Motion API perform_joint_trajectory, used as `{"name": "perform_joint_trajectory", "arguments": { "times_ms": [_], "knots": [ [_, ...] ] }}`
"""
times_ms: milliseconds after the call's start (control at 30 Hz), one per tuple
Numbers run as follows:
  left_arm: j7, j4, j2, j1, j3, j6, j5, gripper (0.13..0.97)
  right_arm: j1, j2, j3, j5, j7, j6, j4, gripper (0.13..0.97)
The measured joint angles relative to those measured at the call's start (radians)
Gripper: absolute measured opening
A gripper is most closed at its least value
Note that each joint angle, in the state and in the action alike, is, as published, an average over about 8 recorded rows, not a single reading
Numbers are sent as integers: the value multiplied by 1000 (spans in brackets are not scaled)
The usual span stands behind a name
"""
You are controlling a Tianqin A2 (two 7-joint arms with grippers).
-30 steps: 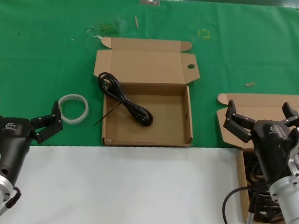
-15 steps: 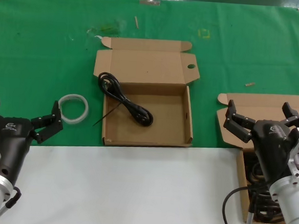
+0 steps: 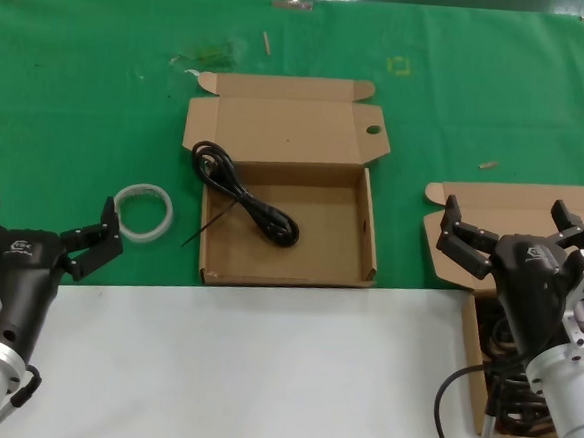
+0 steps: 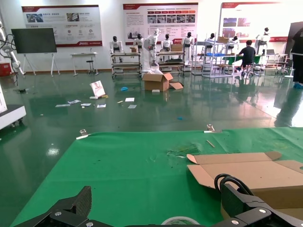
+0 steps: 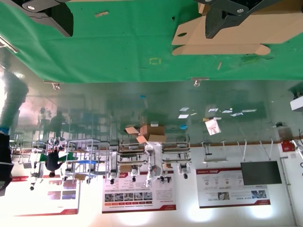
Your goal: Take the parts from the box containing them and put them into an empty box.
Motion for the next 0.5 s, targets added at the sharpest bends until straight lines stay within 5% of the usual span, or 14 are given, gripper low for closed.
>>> {"name": "perform_joint_trajectory", "arguments": {
  "times_ms": [500],
  "knots": [
    [0,0,0,0,0,0,0,966,0,0,0,0,0,0,0,966]
  ]
}}
